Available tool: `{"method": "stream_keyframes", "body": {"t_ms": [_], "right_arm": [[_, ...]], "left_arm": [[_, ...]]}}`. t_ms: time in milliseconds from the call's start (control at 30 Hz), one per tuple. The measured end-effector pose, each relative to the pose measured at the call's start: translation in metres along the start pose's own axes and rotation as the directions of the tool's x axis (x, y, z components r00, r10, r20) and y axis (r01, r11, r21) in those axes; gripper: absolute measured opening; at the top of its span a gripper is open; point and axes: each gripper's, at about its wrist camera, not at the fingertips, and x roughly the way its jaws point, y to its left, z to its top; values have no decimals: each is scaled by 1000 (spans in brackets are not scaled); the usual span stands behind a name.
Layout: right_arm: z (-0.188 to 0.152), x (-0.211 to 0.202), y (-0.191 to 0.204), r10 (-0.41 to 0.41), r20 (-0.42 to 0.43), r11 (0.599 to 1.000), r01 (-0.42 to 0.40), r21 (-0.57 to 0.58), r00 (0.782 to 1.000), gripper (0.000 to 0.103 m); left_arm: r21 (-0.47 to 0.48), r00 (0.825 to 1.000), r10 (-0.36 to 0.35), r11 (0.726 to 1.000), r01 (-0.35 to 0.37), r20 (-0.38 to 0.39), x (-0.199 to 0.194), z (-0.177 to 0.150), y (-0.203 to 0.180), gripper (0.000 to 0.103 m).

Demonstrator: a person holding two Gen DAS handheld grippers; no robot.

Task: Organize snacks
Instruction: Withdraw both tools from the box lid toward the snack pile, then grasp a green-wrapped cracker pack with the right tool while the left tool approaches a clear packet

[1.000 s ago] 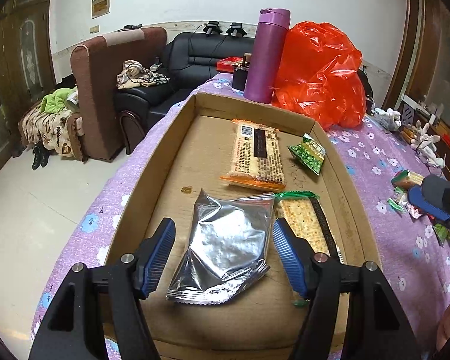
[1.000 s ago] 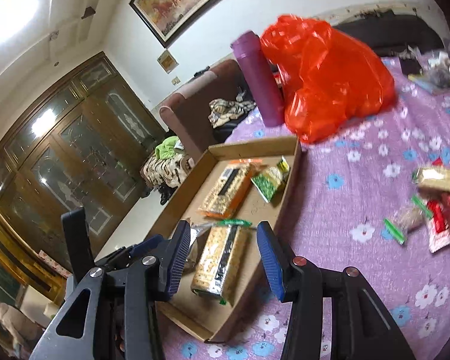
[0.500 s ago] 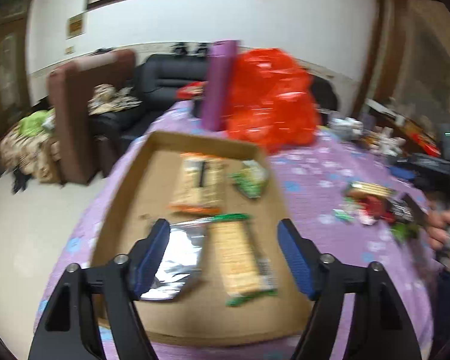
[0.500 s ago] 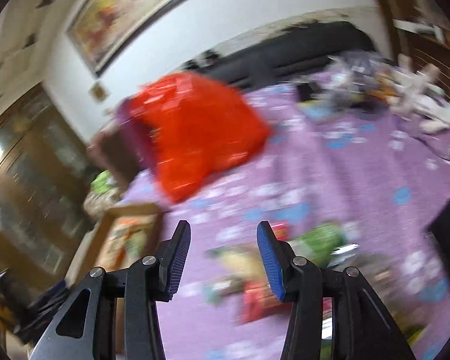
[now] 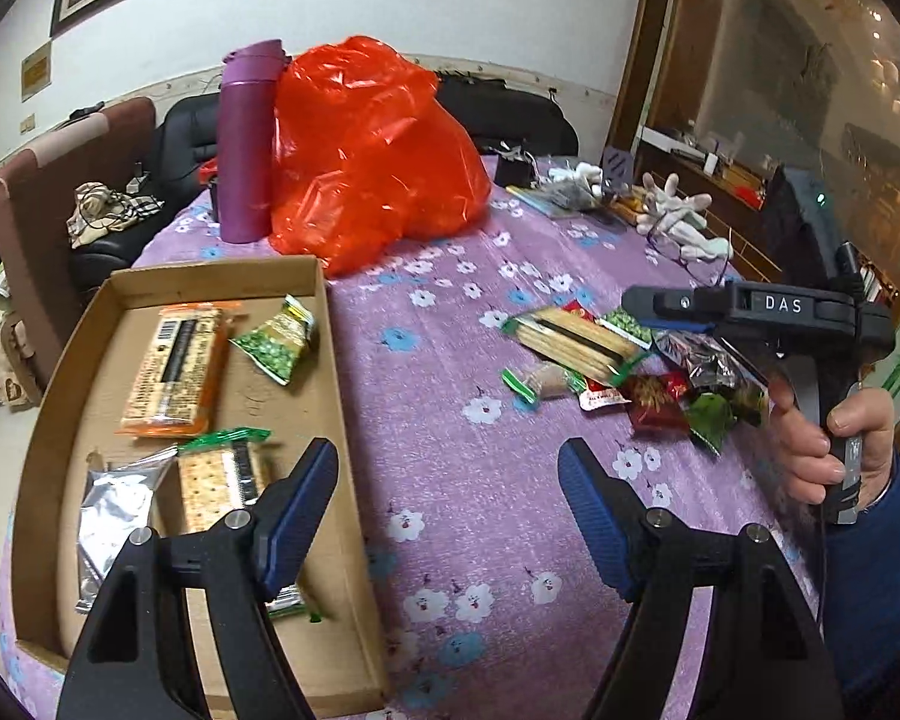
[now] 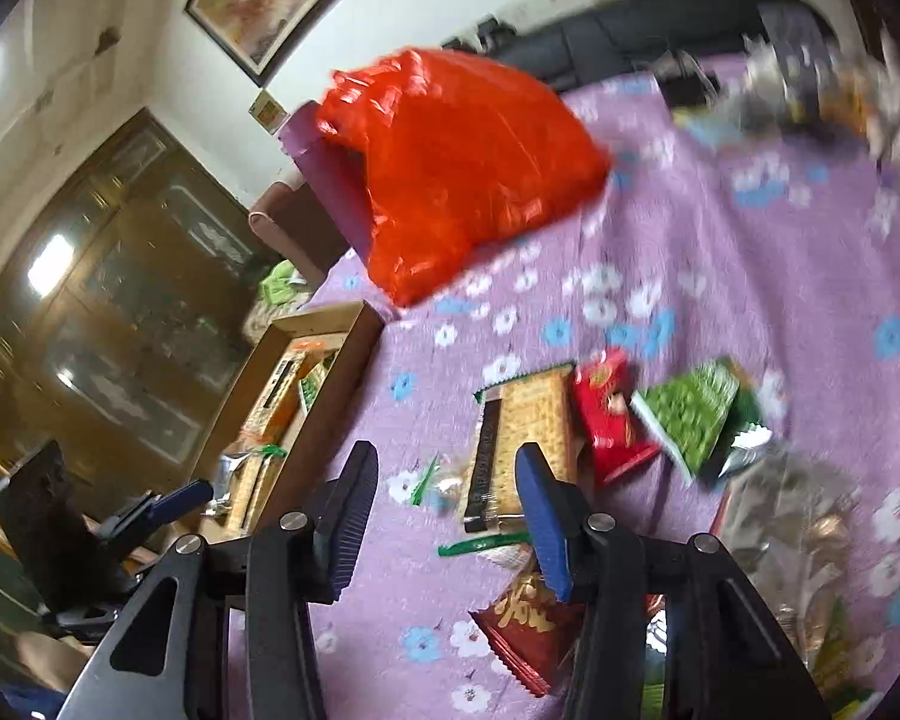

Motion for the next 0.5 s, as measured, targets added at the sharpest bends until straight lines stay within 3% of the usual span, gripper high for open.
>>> {"method": "stream_keyframes", "body": {"t_ms": [167,300,433,500], "right_arm": [[0,12,-5,-108,25,994,107,21,994,58],[2,30,6,-170,30,983,172,-66,985,58],[-4,65,16,-299,-8,941,294,-168,954,58],[-9,73,15,-322,-37,931,309,-194,946,58]], "left_arm": [[-14,1000,-19,1000,18,-21,8,-2,0,75],[-9,999,-33,999,33,-29,12,-3,-2,75],[-7,999,-38,999,38,-34,14,-3,-3,75],[1,998,-39,999,39,-40,15,-3,-4,75]]}}
